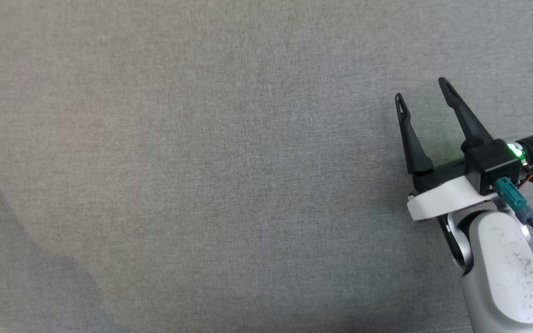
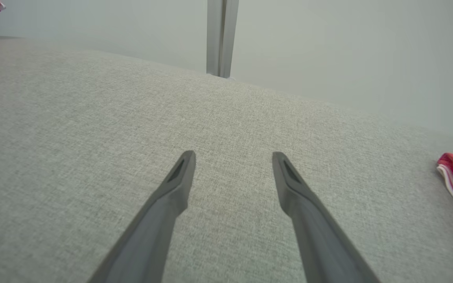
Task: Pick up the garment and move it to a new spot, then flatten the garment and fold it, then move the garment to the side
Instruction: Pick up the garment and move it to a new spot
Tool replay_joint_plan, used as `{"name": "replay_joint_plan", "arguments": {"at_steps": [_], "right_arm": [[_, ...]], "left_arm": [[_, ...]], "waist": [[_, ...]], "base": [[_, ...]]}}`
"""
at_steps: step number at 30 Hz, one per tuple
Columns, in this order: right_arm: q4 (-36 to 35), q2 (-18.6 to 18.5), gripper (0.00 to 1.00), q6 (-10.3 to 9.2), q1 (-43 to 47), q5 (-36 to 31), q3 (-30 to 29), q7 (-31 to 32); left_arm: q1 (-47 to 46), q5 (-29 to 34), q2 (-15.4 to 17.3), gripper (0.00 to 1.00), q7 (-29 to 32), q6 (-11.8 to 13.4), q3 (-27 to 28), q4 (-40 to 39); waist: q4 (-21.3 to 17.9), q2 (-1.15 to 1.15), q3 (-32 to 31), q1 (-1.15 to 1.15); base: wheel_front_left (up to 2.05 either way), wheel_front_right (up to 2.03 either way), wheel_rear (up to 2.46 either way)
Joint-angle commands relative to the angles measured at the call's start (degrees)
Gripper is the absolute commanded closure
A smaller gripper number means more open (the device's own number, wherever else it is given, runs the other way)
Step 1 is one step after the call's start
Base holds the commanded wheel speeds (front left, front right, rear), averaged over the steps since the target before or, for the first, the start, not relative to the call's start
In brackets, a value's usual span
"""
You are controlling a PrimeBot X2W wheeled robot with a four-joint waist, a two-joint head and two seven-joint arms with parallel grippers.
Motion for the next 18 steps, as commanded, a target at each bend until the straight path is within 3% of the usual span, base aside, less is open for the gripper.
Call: {"name": "replay_joint_plan", "arguments": {"at_steps": [1, 9, 12, 18], "right_arm": [[1.13, -0.14, 0.00, -0.09, 1.07, 0.71, -0.13, -0.66], [7.33, -0.13, 0.00, -0.09, 3.98, 4.50, -0.39, -3.32], [9.49, -0.15, 0.00, -0.09, 5.57, 6.30, -0.23, -4.14], [11.97, -0.13, 0.00, -0.09, 7.77, 8.50, 0.48, -4.89]], "left_arm": [[0.85, 0.85, 0.06, 1.00, -0.30, -0.25, -0.81, -0.86], [3.83, -1.13, -4.65, 1.00, 2.84, -0.52, -12.93, -11.45], [7.18, -4.48, -6.70, 1.00, 4.46, -0.54, -18.69, -17.92], [14.45, -10.55, -9.99, 1.00, 6.53, -0.55, -24.94, -28.27]], "waist": [[-0.92, 0.00, -6.73, 0.00], [-2.34, 0.00, -15.98, 0.00], [-3.44, 0.00, -19.87, 0.00], [-5.77, 0.00, -24.75, 0.00]], "base": [[0.00, 0.00, 0.00], [0.00, 0.00, 0.00], [0.00, 0.00, 0.00], [0.00, 0.00, 0.00]]}}
